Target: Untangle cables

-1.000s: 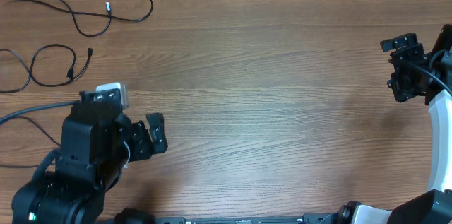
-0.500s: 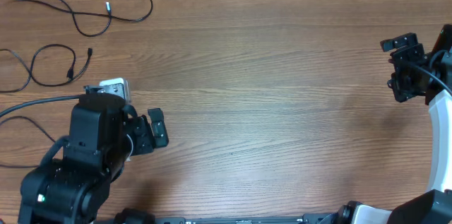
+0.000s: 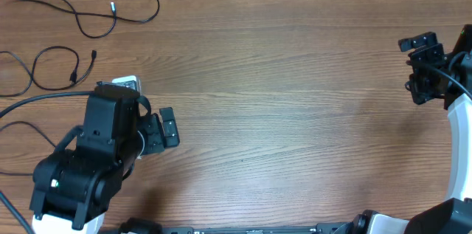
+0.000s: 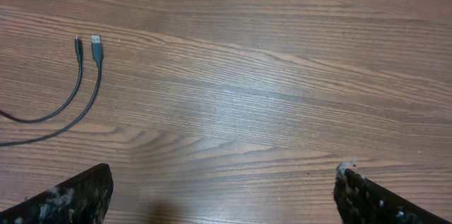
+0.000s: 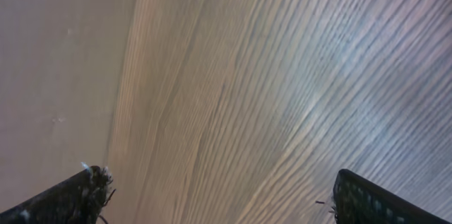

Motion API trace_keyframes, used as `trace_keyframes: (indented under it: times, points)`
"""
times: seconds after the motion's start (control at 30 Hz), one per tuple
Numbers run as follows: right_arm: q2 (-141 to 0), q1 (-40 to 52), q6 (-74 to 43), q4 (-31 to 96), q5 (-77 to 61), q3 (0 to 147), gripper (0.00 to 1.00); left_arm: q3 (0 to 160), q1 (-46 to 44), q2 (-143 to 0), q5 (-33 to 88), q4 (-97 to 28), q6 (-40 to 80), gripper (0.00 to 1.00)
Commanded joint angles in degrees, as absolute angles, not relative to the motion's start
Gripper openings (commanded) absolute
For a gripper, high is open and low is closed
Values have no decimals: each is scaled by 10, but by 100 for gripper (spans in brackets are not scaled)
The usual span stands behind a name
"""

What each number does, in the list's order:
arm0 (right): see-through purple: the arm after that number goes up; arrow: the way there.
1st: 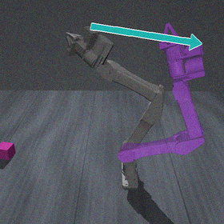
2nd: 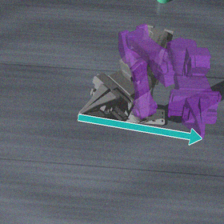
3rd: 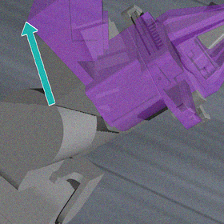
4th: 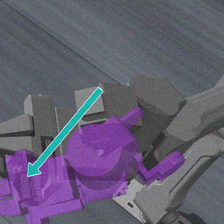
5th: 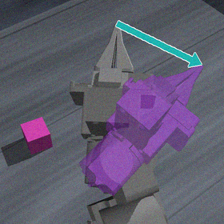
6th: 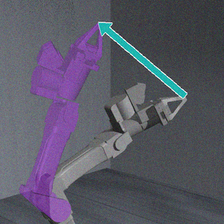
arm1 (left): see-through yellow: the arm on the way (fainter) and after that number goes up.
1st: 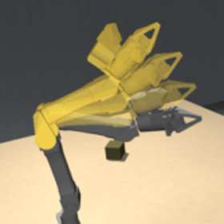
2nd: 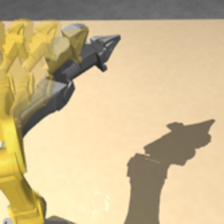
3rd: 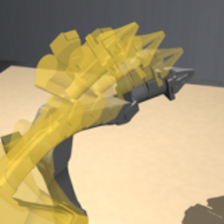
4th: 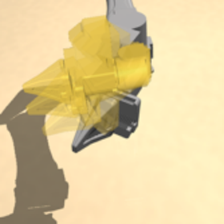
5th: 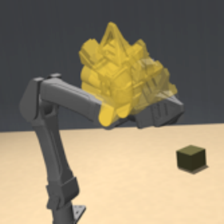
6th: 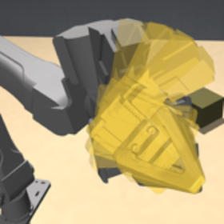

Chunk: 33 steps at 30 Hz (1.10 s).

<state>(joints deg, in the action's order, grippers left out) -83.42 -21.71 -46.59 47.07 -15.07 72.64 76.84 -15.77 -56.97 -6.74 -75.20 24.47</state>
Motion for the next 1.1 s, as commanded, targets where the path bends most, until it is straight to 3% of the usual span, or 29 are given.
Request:
trace_keyframes:
  times: [0.0, 0.17, 0.47, 0.67, 0.83, 1.07]
  points:
    - [-829, -219, -424, 506, -295, 729, 100, 766, -161, -585, -79, -750, 253, 100]
    - [-811, -218, -300, 495, -434, 729, 100, 766, -161, -613, -79, -750, 253, 99]
    - [-617, -218, -242, 612, -281, 729, 100, 766, -161, -686, -79, -750, 253, 100]
    - [-487, -218, -170, 666, -278, 728, 100, 766, -161, -731, -79, -692, 253, 100]
    - [-386, -218, -149, 700, -249, 728, 100, 767, -161, -766, -71, -716, 253, 100]
    - [-304, -218, -149, 742, -206, 728, 100, 766, -166, -717, -19, -689, 234, 100]
